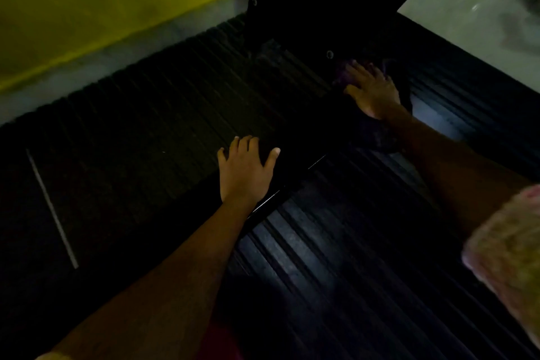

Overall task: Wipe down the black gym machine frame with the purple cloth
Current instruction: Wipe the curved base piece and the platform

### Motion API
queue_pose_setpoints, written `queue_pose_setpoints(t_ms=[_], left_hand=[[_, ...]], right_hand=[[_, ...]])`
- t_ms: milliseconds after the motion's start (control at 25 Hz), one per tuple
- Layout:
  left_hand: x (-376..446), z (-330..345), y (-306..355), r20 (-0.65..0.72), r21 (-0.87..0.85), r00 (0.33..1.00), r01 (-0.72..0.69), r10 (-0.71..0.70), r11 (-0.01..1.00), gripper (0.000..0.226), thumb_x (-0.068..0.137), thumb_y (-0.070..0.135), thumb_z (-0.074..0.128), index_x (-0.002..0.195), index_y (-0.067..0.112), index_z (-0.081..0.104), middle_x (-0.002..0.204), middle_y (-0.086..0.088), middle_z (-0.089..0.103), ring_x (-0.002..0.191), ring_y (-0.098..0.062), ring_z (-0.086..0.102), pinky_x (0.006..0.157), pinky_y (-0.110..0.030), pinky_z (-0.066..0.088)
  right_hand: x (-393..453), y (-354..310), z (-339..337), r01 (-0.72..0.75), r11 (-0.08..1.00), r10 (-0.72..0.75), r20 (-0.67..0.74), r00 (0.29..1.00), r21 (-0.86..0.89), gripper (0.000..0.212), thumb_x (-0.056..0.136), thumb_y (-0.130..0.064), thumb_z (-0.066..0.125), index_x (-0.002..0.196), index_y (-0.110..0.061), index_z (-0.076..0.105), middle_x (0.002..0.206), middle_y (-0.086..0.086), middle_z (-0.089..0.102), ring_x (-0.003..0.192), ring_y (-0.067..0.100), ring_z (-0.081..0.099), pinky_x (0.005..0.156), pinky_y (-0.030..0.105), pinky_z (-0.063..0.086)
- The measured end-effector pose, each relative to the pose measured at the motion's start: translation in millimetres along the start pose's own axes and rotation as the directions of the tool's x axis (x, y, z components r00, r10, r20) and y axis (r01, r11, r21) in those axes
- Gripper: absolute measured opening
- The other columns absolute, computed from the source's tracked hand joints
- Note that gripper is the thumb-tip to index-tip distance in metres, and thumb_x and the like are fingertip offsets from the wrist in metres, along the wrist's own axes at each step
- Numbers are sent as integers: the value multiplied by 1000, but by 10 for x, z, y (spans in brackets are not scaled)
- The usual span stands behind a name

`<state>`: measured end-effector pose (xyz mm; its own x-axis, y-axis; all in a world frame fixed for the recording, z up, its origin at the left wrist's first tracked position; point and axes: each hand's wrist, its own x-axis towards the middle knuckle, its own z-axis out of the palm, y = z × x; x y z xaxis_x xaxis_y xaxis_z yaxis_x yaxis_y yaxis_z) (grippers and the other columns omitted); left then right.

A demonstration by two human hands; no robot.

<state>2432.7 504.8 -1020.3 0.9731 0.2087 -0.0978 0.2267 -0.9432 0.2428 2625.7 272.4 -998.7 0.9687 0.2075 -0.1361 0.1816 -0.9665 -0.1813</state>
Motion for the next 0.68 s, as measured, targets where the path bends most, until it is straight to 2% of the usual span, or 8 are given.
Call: queue_pose_setpoints(t_ms=[160,360,680], left_hand=[[15,8,-22,-16,-14,1000,-4,4,1000,65,97,58,24,142,13,37,151,-6,34,143,-22,21,115,-47,14],[35,43,-44,-37,-30,999,-1,0,1000,67,97,59,25,142,12,39,151,-7,34,143,-23,22,114,-47,14],[42,78,-59,-109,-56,994,-21,15,998,64,97,56,31,139,9,42,147,-13,38,139,-28,29,113,-49,16]], right_hand=[[124,-115,-11,-140,990,140,-1,990,29,59,101,-45,28,152,-26,8,160,-8,1,147,25,2,117,47,5],[-274,196,33,-313,946,319,-78,944,87,59,100,-44,27,153,-23,9,160,-4,6,147,25,4,117,45,5],[-937,779,47,-412,908,417,-98,903,73,59,100,-42,25,152,-22,7,160,-3,5,147,24,3,117,43,5]])
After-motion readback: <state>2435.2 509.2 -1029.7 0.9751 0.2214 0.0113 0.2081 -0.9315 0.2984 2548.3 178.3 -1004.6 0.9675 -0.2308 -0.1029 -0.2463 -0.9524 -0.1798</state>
